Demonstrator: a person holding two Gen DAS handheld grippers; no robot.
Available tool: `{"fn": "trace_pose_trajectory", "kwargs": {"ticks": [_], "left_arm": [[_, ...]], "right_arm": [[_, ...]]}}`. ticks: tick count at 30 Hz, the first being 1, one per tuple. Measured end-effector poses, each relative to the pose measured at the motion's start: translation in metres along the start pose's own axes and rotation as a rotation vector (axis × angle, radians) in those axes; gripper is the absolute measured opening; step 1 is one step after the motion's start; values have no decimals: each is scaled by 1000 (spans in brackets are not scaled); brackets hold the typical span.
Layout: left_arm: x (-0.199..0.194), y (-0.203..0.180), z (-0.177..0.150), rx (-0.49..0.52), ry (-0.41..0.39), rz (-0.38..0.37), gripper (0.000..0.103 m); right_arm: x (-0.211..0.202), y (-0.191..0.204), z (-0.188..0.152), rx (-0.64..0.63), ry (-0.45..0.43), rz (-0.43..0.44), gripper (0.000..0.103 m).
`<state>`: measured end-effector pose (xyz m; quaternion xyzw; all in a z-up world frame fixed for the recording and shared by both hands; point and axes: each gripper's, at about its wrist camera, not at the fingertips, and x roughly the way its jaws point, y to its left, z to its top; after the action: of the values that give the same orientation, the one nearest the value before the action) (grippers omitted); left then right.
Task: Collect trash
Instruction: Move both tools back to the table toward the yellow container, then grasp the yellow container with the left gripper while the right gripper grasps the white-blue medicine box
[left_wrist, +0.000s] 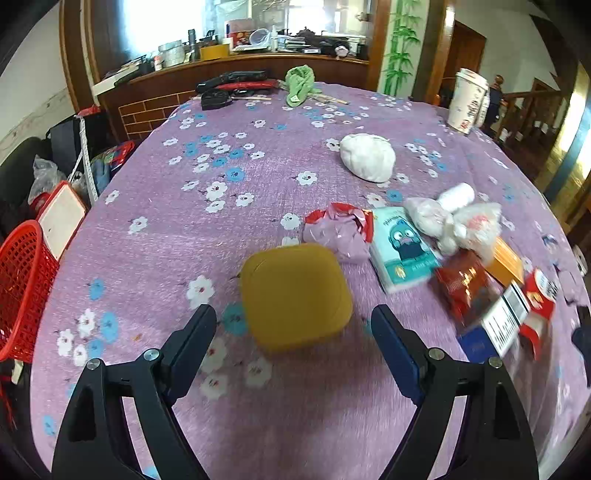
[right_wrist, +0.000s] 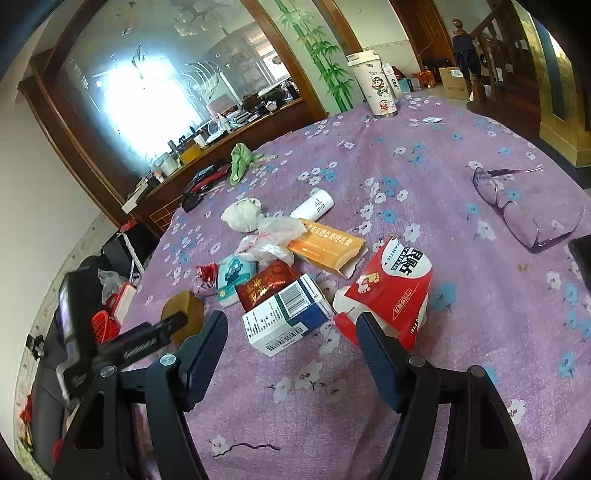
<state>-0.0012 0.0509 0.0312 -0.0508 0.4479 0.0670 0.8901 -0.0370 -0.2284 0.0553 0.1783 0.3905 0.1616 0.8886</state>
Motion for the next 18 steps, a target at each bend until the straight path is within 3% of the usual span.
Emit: {"fn": "trace_pose_trajectory", "kwargs": {"ticks": [3, 6, 11, 18], "left_arm": [[10, -4, 2, 16, -11, 44, 83], [19, -3, 0, 27, -3, 40, 66], [17, 1, -5, 67, -23, 30, 66], [3, 23, -21, 62, -24, -33, 66]], "right_arm": [[2, 0, -1, -14, -3, -20, 77], [10, 5, -4, -56, 18, -28, 78], [30, 23, -6, -171, 67, -29, 79], [59, 47, -3, -390, 118, -77, 93]]}}
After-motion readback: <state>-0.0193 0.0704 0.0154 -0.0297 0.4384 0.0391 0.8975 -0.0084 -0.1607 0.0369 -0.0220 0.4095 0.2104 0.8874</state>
